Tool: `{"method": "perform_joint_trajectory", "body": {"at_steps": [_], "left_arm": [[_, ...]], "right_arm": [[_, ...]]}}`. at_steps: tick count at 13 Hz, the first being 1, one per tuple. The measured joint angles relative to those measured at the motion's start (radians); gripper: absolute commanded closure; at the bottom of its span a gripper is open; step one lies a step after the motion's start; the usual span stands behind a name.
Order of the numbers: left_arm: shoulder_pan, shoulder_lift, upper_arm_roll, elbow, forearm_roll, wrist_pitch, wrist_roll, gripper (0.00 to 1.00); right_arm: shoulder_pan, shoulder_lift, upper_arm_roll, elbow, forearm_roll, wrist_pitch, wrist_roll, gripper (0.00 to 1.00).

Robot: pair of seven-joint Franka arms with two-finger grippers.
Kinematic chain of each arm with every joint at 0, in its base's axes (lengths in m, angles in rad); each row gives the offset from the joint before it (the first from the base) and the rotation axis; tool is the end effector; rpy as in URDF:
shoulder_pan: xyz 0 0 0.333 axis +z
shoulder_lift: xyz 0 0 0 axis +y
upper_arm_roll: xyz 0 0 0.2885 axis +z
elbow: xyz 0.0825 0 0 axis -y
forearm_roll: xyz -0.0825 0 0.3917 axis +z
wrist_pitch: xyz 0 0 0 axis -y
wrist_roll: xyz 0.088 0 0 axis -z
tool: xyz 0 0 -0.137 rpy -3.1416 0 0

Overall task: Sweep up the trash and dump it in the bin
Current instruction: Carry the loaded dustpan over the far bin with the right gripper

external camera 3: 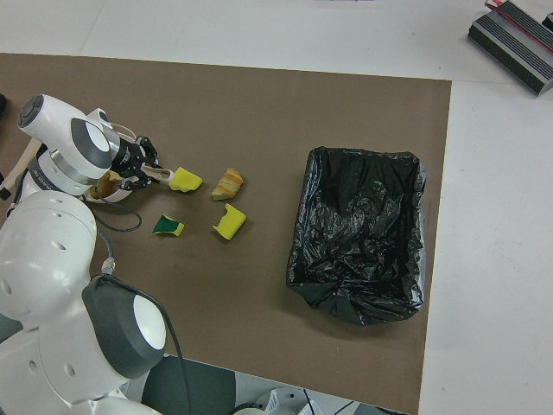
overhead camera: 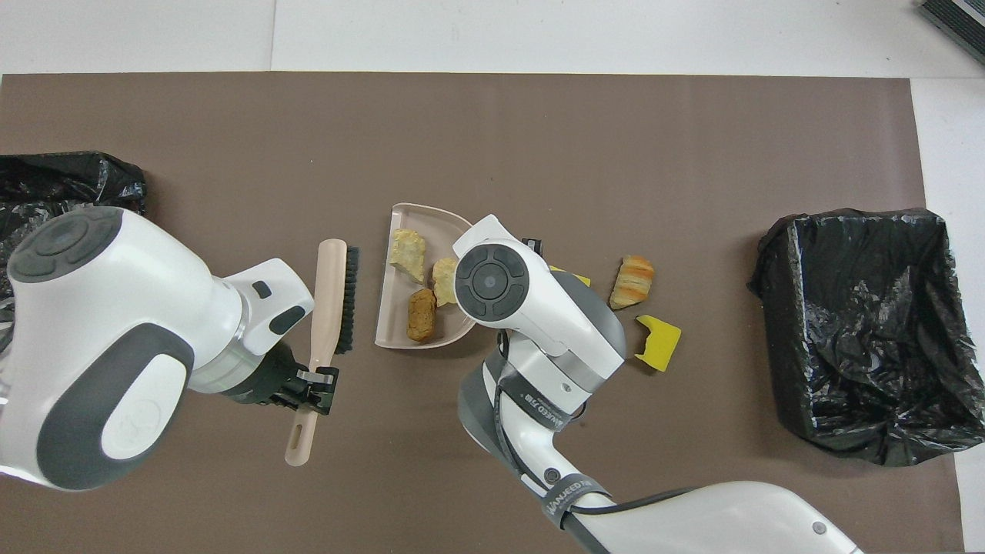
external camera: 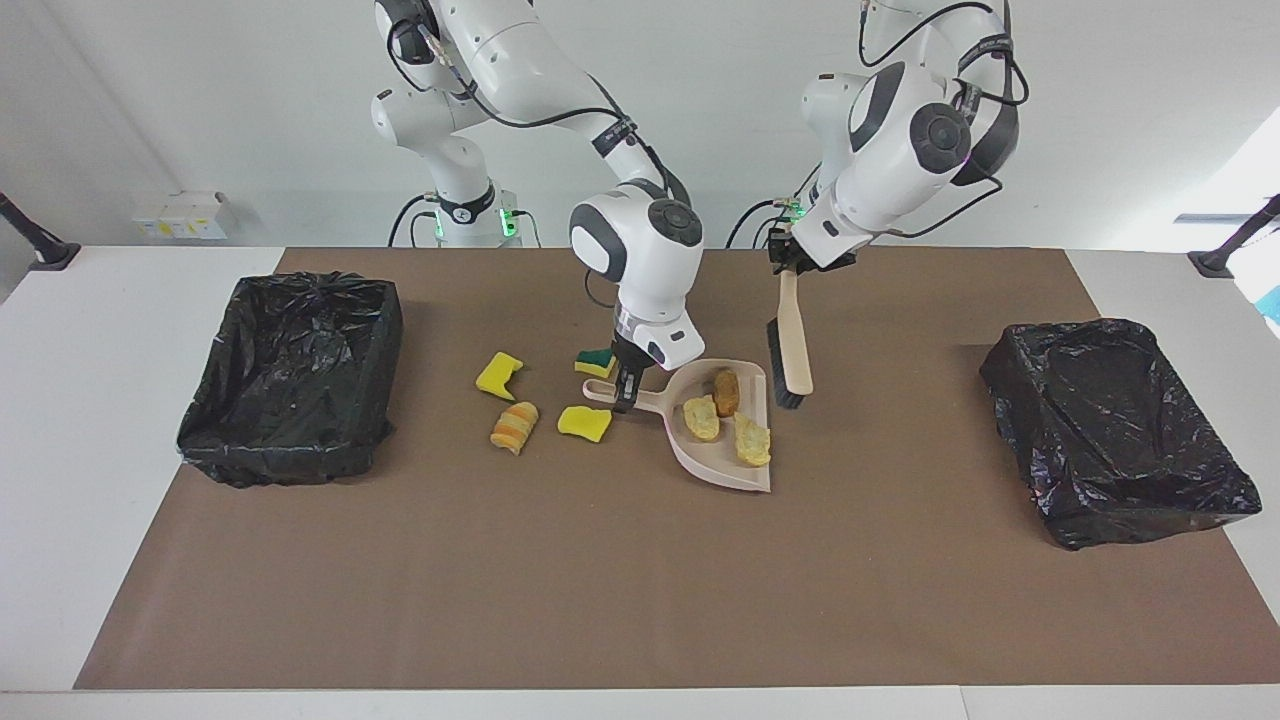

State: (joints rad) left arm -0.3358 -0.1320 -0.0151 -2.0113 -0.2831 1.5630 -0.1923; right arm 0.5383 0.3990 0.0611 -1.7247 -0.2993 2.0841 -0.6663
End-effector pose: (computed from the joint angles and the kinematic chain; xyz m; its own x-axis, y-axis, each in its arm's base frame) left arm 0.4420 -0.2029 0.4371 0.9235 -0.1440 -0.3555 -0.0754 -0.9769 0.2000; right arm 0.5497 0.3458 0.2937 0.1669 0.9687 -0.1836 0.9792 -0.1410 0.1461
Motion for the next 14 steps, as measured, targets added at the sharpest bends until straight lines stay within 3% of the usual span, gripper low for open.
{"method": "perform_joint_trajectory", "body": {"at_steps": [4, 8, 11, 14], "left_arm": [[0.014, -0.038, -0.004, -0.028, 0.026, -0.052, -0.002, 1.0], [-0.012, -0.123, -0.049, -0.17, 0.026, 0.026, -0.124, 1.0], [-0.099, -0.153, -0.11, -0.248, 0.026, 0.149, -0.289, 1.0], [-0.251, -0.116, -0.124, -0.288, 0.026, 0.269, -0.395, 1.0]], "right_arm": [[-0.054, -0.069, 0.0, 0.003, 0.015, -0.051, -0.029, 1.0], [-0.178, -0.14, -0.003, 0.01, 0.062, -0.119, -0.21, 1.0], [-0.288, -0.175, -0.007, 0.034, 0.081, -0.167, -0.363, 1.0], [-0.396, -0.192, -0.009, 0.052, 0.083, -0.175, -0.496, 1.0]]}}
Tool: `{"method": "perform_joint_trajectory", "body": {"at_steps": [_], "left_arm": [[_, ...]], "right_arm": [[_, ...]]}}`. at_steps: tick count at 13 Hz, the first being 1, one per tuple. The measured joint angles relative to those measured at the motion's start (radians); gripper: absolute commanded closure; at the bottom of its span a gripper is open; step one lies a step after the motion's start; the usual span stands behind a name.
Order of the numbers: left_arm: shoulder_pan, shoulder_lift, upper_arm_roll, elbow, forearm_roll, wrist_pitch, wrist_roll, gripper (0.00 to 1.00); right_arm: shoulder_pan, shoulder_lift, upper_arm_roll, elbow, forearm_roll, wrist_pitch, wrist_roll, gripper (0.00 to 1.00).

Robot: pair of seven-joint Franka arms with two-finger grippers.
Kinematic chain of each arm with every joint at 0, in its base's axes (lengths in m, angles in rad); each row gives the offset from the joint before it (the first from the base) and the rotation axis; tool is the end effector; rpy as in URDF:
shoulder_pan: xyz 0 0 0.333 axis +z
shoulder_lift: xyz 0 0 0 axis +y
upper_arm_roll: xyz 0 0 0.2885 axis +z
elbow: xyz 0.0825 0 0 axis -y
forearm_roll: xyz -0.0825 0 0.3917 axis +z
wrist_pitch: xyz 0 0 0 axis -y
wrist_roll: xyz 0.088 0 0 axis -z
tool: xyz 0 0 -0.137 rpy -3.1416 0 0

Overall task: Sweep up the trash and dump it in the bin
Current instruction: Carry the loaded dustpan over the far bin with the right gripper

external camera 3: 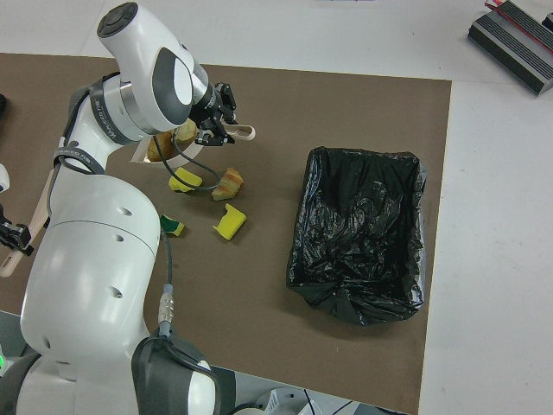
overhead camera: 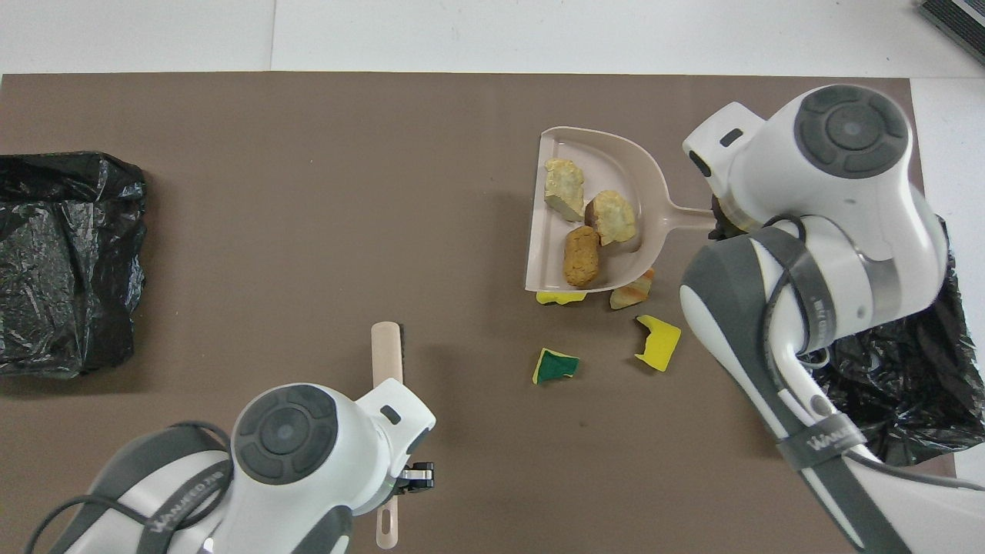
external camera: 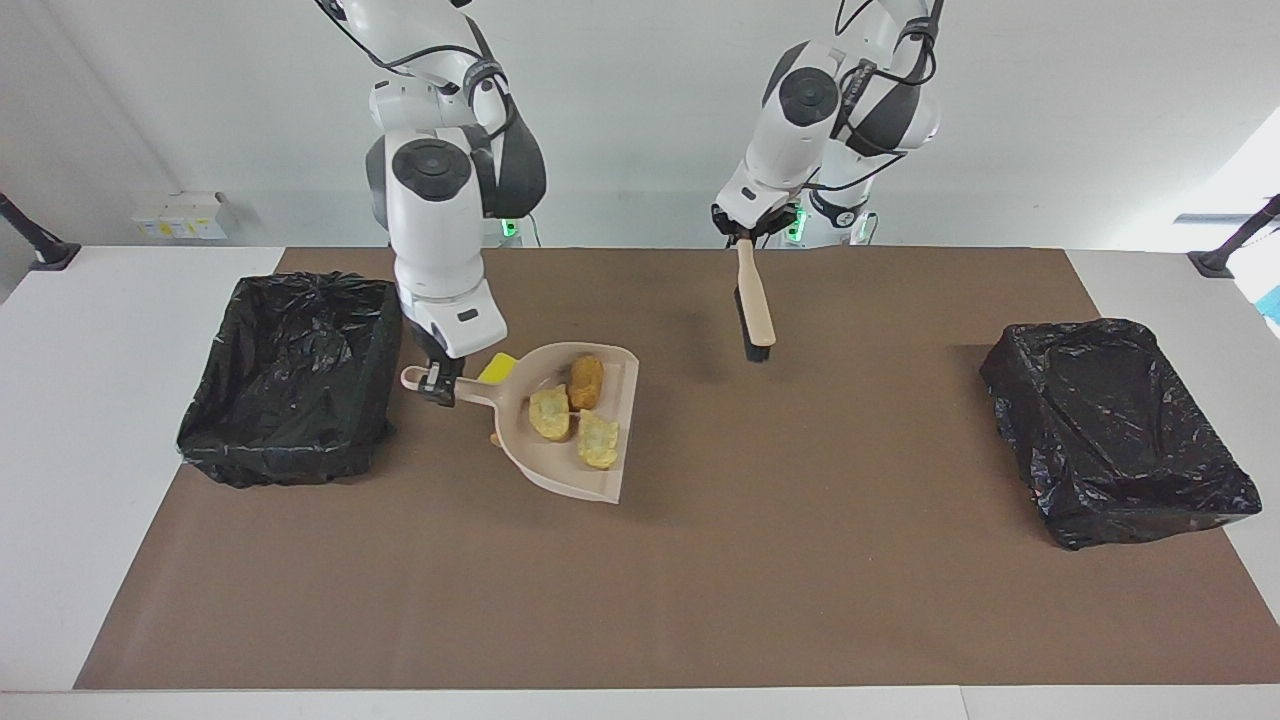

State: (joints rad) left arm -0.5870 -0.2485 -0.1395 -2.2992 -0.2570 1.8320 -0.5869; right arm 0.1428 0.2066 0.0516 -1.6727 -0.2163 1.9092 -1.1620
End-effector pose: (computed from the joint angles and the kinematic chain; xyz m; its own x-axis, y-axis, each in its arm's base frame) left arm 0.3202 -0.3211 0.3736 0.9552 -0.0411 -0.2931 -0.0320 -0.9989 0.0356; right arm 0.6235 0.0992 0.4260 0.1524 0.9738 -0.1688 0.9856 -0.1371 0.0988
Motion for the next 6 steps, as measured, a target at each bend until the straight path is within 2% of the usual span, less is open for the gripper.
{"method": "perform_joint_trajectory", "body": {"at_steps": [2, 6], "left_arm": [[-0.075, 0.063, -0.002, -0.007, 0.0, 0.09, -0.042, 1.0], [-0.138, 0.152, -0.001, -0.007, -0.012, 0.196, -0.06, 1.0]], "right_arm": [[-0.073, -0.009, -0.002, 0.004, 0.0, 0.0, -0.094, 1.0], [-0.228, -0.034, -0.006, 0.006, 0.0, -0.008, -0.307, 1.0]]}}
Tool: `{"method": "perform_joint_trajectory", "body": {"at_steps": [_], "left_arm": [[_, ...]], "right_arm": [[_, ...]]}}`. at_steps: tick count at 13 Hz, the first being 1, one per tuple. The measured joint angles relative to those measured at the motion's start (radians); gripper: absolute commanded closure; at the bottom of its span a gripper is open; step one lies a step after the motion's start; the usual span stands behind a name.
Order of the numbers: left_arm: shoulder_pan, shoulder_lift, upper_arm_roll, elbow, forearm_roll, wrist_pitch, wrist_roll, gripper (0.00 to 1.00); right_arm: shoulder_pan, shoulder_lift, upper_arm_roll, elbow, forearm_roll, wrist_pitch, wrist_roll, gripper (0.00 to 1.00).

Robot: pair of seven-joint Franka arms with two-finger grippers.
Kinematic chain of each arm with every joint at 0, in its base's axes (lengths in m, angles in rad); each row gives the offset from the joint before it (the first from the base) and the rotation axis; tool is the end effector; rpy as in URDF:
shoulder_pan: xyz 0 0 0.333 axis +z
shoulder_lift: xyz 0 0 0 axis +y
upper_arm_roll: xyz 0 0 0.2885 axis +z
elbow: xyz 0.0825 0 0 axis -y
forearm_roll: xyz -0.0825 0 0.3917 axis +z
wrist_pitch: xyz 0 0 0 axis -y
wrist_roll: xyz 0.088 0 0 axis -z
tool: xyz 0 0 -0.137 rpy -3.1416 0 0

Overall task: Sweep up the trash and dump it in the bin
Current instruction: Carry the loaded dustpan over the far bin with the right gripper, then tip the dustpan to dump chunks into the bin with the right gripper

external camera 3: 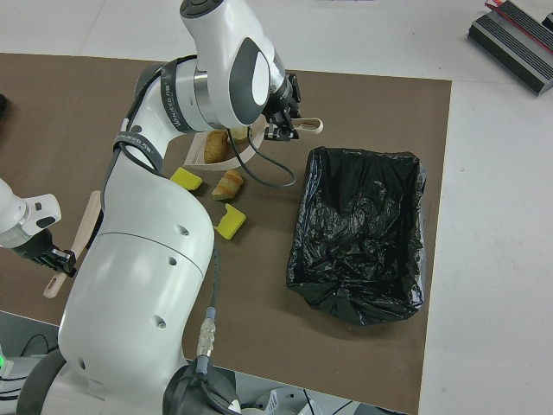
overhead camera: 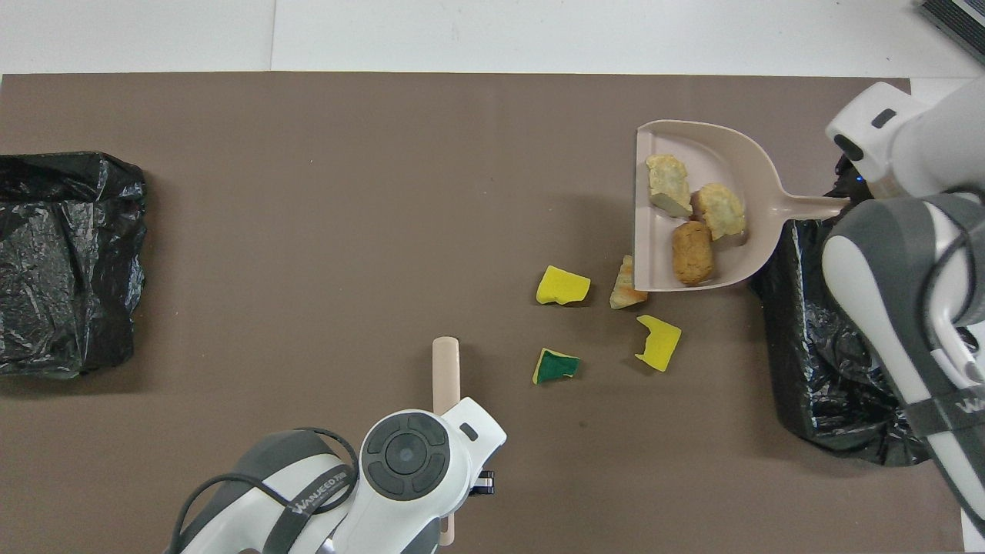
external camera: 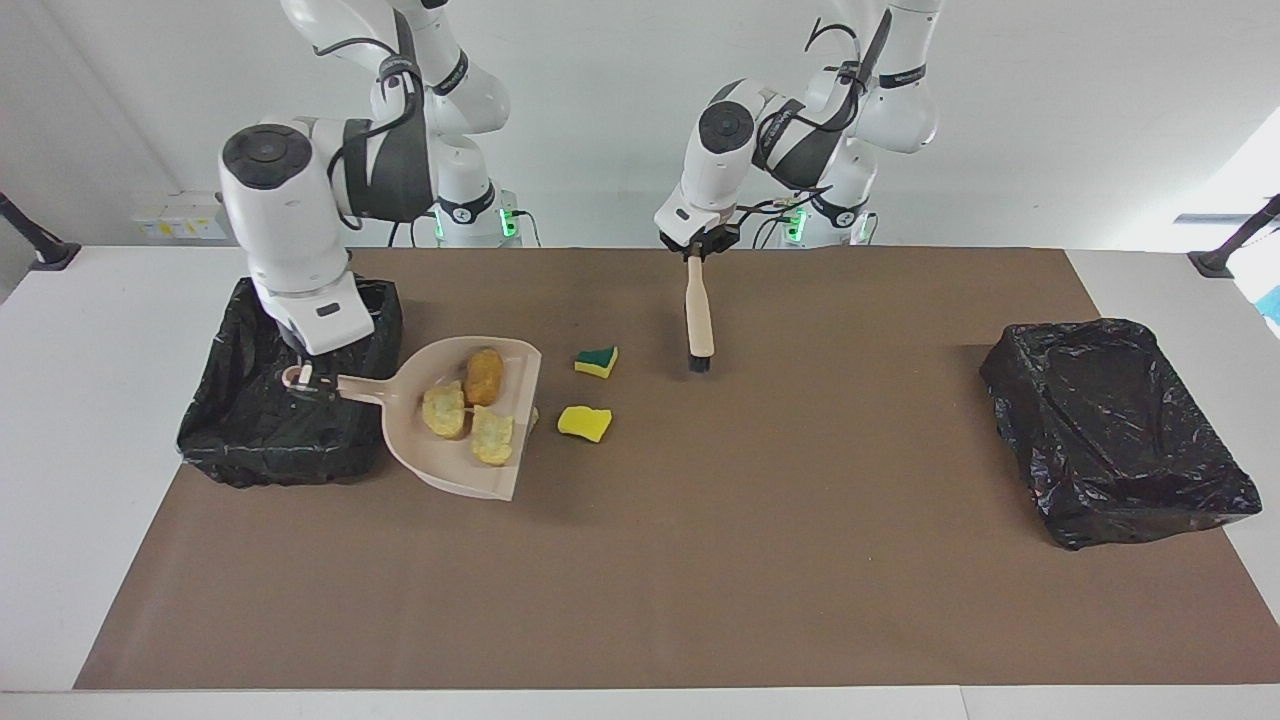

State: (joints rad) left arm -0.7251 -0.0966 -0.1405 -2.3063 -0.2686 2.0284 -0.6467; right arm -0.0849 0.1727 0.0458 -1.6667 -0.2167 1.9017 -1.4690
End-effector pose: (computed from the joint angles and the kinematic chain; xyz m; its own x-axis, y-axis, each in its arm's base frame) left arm 0.2956 -0.3808 0.3118 0.9585 -0.0789 -0.2739 -0.0696 -0.9966 0.0436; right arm 0.6260 -0.0476 0.4496 0.0834 0.9777 -0.1929 0.9947 -0.0700 0.0757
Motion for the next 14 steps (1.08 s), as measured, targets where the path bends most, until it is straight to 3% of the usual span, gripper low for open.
{"method": "perform_joint_trajectory", "body": {"at_steps": [4, 7, 11, 12, 13, 14], "left_arm": [[-0.006, 0.022, 0.002, 0.0, -0.001, 0.022, -0.004, 1.0], [-0.006, 0.027, 0.003, -0.004, -0.002, 0.037, -0.01, 1.0], [-0.007, 0.061, 0.002, -0.01, -0.002, 0.068, -0.013, 0.95], [-0.008, 0.066, 0.002, -0.011, -0.002, 0.072, -0.014, 0.89], [-0.01, 0.07, 0.002, -0.012, -0.002, 0.075, -0.014, 0.76], [-0.017, 0.073, 0.002, -0.012, -0.002, 0.078, -0.015, 0.48]], "right_arm": [[-0.177, -0.033, -0.004, 0.0, -0.022, -0.017, -0.259, 1.0], [-0.264, -0.08, -0.004, -0.041, -0.132, -0.022, -0.338, 1.0], [-0.344, -0.198, -0.004, -0.262, -0.312, 0.139, -0.338, 1.0], [-0.352, -0.223, -0.004, -0.313, -0.364, 0.165, -0.315, 1.0], [-0.355, -0.245, -0.004, -0.363, -0.428, 0.18, -0.269, 1.0], [-0.353, -0.26, -0.002, -0.401, -0.494, 0.189, -0.217, 1.0]]}}
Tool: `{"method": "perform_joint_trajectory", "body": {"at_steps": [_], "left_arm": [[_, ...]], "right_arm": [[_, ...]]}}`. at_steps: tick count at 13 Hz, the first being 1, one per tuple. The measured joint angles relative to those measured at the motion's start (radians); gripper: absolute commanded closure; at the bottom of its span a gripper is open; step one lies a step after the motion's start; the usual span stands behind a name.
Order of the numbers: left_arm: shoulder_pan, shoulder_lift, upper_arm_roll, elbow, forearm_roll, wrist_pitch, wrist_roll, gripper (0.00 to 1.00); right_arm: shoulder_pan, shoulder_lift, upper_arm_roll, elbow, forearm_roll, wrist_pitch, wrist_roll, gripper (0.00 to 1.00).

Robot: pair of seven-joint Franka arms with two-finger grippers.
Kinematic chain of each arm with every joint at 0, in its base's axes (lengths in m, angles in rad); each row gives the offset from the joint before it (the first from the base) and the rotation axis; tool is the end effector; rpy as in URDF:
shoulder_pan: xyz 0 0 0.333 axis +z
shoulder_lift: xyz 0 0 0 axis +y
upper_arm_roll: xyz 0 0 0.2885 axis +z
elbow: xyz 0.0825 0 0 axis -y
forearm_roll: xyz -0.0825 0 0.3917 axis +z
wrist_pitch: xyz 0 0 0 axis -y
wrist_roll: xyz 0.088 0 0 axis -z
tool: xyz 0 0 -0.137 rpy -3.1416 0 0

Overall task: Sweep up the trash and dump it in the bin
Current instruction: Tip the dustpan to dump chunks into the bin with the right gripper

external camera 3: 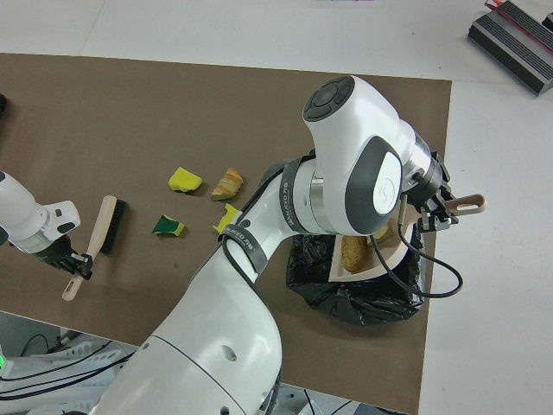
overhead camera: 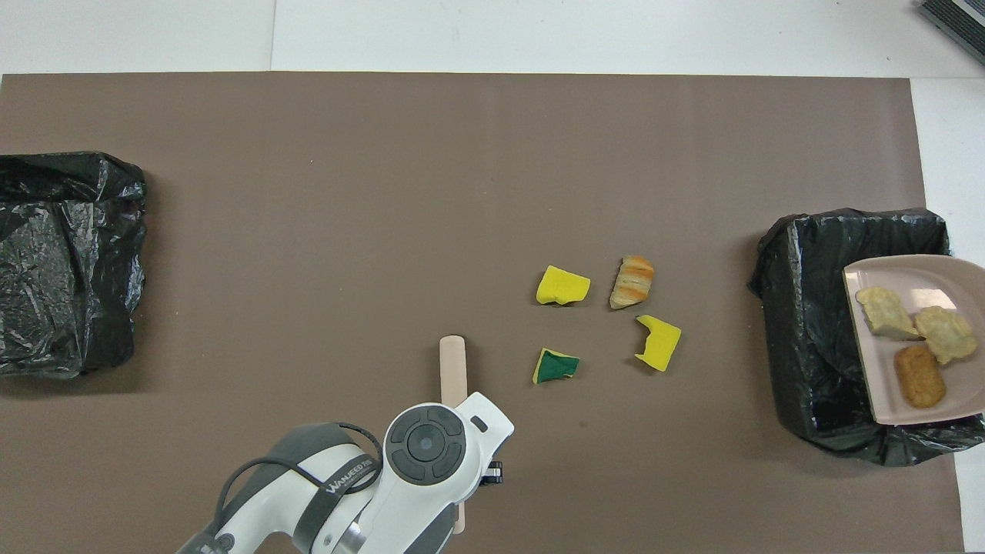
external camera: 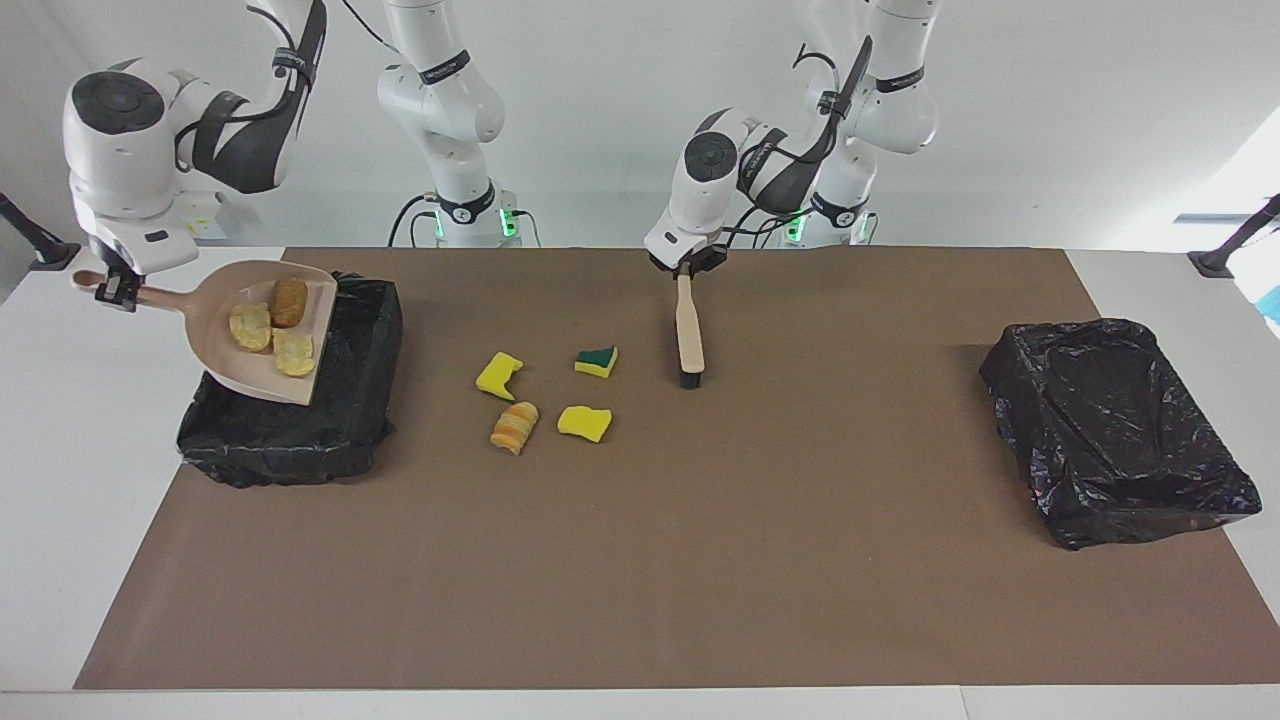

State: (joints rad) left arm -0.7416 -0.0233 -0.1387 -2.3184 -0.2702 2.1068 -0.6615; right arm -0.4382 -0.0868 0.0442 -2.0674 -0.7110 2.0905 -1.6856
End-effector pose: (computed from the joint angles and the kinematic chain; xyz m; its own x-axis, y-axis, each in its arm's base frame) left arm 0.2949 -0.3872 0.2763 0.9583 -0.0601 -0.2794 -0.0533 -0.9981 0.0319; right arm 0.4975 -0.2597 0.4375 -0.0647 0.7994 -0.5972 0.9971 0.0277 -0.0709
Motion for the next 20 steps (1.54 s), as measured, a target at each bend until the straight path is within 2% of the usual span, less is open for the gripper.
{"method": "perform_joint_trajectory", "body": {"at_steps": [1, 2, 6, 9, 13, 14, 17, 20], "left_arm": [[-0.007, 0.002, 0.0, 0.0, 0.0, 0.001, -0.002, 0.15], [-0.012, 0.003, 0.0, 0.0, 0.0, 0.001, -0.005, 0.0], [0.026, -0.015, 0.027, 0.053, 0.002, -0.038, -0.006, 0.0], [0.164, -0.046, 0.037, 0.11, 0.048, -0.091, 0.031, 0.0], [0.387, -0.124, 0.045, 0.122, 0.075, -0.18, 0.278, 0.0], [0.433, -0.137, 0.047, 0.122, 0.094, -0.19, 0.332, 0.0], [0.558, -0.154, 0.048, 0.158, 0.132, -0.25, 0.497, 0.0], [0.682, -0.155, 0.049, 0.244, 0.156, -0.335, 0.665, 0.0]], "right_arm": [[0.005, -0.013, 0.005, -0.033, -0.076, 0.004, 0.06, 1.0], [0.022, -0.025, 0.008, -0.055, -0.146, 0.003, 0.111, 1.0], [0.055, -0.061, 0.013, -0.062, -0.275, -0.011, 0.156, 1.0], [0.055, -0.102, 0.017, -0.057, -0.322, -0.011, 0.156, 1.0], [0.065, -0.115, 0.024, -0.01, -0.324, -0.01, 0.15, 1.0], [0.08, -0.115, 0.025, 0.004, -0.302, -0.01, 0.15, 1.0], [0.135, -0.11, 0.026, 0.028, -0.097, -0.052, 0.159, 1.0], [0.192, -0.093, 0.026, 0.046, 0.092, -0.142, 0.299, 1.0]]}}
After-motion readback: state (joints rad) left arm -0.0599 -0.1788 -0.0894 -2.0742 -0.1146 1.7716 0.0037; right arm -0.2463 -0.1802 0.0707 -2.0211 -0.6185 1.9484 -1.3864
